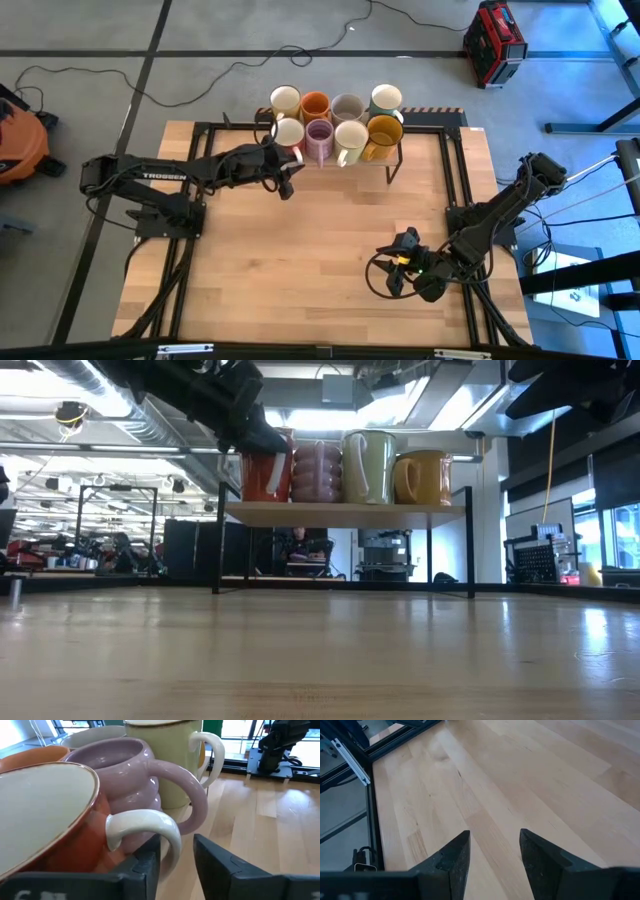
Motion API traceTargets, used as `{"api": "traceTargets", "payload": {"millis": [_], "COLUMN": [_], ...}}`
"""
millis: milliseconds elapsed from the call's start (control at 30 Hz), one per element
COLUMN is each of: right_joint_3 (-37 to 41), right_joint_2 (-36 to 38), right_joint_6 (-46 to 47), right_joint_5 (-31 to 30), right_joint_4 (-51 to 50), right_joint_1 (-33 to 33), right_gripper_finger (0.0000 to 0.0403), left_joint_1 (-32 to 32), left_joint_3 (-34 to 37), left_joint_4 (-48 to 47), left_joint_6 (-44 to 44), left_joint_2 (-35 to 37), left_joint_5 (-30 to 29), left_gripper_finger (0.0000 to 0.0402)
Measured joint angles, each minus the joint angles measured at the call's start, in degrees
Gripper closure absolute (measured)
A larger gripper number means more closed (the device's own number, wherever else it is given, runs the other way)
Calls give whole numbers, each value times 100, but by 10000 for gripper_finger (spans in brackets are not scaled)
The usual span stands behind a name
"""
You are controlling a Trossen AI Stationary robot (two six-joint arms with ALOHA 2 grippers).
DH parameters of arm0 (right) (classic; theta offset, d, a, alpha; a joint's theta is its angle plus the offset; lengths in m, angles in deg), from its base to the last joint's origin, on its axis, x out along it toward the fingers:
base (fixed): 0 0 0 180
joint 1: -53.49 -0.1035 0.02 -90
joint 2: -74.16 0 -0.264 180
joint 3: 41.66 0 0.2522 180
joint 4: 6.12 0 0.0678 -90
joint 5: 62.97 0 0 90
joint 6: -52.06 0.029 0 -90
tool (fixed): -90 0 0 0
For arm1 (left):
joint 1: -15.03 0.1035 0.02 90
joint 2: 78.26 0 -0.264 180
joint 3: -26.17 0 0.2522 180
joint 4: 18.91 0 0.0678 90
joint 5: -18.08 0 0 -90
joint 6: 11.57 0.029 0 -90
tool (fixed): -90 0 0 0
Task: Place coffee mugs
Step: Put the red mug on the shelf, then return to Home Position
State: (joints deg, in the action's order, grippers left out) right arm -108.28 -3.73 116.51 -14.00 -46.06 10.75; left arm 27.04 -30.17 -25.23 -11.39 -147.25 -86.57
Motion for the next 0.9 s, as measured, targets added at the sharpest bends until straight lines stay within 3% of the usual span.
{"api": "traceTargets", "payload": {"millis": [267,700,900], "right_joint_3": [1,1,2], "right_joint_2": [0,-4,-4], "right_joint_6": [0,0,-13], "right_joint_5": [3,18,211], "right_joint_4": [1,79,68], "right_joint_1": [0,0,0], "right_gripper_finger": [243,243,243], "left_joint_1": [-10,-349,-832], "left_joint_3": [-280,-936,-1169], "left_joint_4": [-629,-2539,-2975], "left_joint_6": [-39,-468,-1122], "left_joint_2": [0,644,1177], "left_joint_5": [14,-421,412], "left_gripper_finger": [253,249,250]}}
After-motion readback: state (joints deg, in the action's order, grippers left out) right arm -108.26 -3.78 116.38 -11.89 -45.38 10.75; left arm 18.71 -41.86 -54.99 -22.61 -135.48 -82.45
